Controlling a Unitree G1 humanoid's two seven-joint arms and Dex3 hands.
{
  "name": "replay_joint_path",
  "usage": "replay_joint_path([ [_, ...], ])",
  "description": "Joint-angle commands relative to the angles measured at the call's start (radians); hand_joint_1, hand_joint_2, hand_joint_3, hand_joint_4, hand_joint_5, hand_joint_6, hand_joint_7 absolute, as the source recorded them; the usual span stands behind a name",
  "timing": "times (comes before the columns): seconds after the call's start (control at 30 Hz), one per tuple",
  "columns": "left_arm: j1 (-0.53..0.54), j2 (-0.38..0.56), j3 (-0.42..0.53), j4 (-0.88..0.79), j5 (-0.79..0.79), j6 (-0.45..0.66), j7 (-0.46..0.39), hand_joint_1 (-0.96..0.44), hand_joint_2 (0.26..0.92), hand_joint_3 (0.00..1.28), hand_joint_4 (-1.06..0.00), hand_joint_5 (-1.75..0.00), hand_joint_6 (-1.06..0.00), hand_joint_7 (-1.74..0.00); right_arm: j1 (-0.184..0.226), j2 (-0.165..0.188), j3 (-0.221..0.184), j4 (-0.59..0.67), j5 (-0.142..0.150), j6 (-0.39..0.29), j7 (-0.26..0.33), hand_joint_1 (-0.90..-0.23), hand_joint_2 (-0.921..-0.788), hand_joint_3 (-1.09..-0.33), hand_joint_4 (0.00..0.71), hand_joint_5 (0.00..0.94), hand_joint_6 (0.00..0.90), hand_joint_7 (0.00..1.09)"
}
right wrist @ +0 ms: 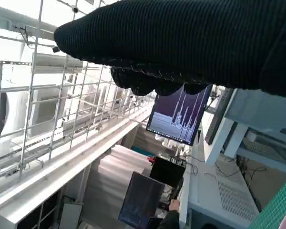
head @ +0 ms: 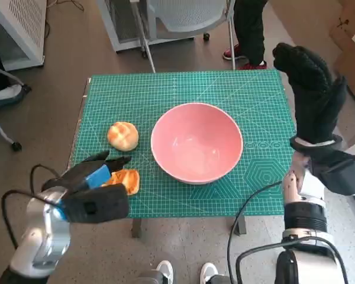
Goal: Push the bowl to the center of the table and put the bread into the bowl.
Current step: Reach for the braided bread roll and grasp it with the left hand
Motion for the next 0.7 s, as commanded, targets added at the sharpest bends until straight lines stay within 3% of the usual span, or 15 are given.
replay_joint_path([
  [0.03, -0.036, -0.013, -0.031, 0.103, 0.013, -0.030, 0.043, -0.21, 0.696, 0.00, -0.08, 0.00, -0.29, 0.00, 0.022, 0.003, 0.003, 0.003, 0.009, 0.017, 0.010, -0.444, -0.921, -0.527, 0.299, 0.001, 0.412, 0.01],
  [0.3, -0.077, -0.008, -0.078, 0.251, 0.054, -0.098, 0.146, 0.01, 0.744, 0.02, -0.25, -0.02, -0.43, -0.02, 0.030, 0.000, 0.005, -0.016, 0.015, 0.021, 0.010, -0.443, -0.921, -0.528, 0.297, 0.000, 0.411, 0.01],
  [0.43, -0.086, 0.016, -0.111, 0.311, 0.103, -0.159, 0.209, 0.10, 0.825, 0.03, -0.54, -0.03, -0.64, -0.04, 0.038, -0.001, 0.005, -0.030, 0.017, 0.022, 0.008, -0.442, -0.921, -0.529, 0.298, 0.001, 0.411, 0.01],
  [0.47, -0.086, 0.024, -0.117, 0.320, 0.114, -0.175, 0.222, 0.19, 0.860, 0.06, -0.57, -0.47, -0.74, -0.07, 0.040, -0.001, 0.005, -0.034, 0.017, 0.023, 0.006, -0.442, -0.921, -0.529, 0.298, 0.001, 0.412, 0.01],
  [0.5, -0.084, 0.036, -0.122, 0.324, 0.125, -0.196, 0.235, 0.23, 0.872, 0.08, -0.58, -0.64, -0.77, -0.08, 0.042, 0.000, 0.005, -0.037, 0.017, 0.024, 0.006, -0.442, -0.921, -0.529, 0.298, 0.001, 0.412, 0.01],
  [0.53, -0.082, 0.044, -0.124, 0.326, 0.132, -0.210, 0.244, 0.15, 0.889, 0.06, -0.64, -0.83, -0.73, -0.44, 0.044, 0.000, 0.005, -0.040, 0.018, 0.025, 0.005, -0.442, -0.921, -0.530, 0.299, 0.001, 0.414, 0.01],
  [0.57, -0.076, 0.055, -0.123, 0.315, 0.137, -0.226, 0.249, 0.09, 0.901, 0.06, -0.68, -0.95, -0.69, -0.67, 0.047, 0.000, 0.006, -0.046, 0.018, 0.027, 0.004, -0.442, -0.921, -0.530, 0.299, 0.001, 0.415, 0.01],
  [0.7, -0.032, 0.110, -0.098, 0.194, 0.135, -0.267, 0.216, 0.03, 0.902, 0.04, -0.74, -1.10, -0.71, -0.92, 0.060, 0.001, 0.006, -0.071, 0.020, 0.035, 0.001, -0.447, -0.921, -0.523, 0.303, 0.002, 0.424, 0.02],
])
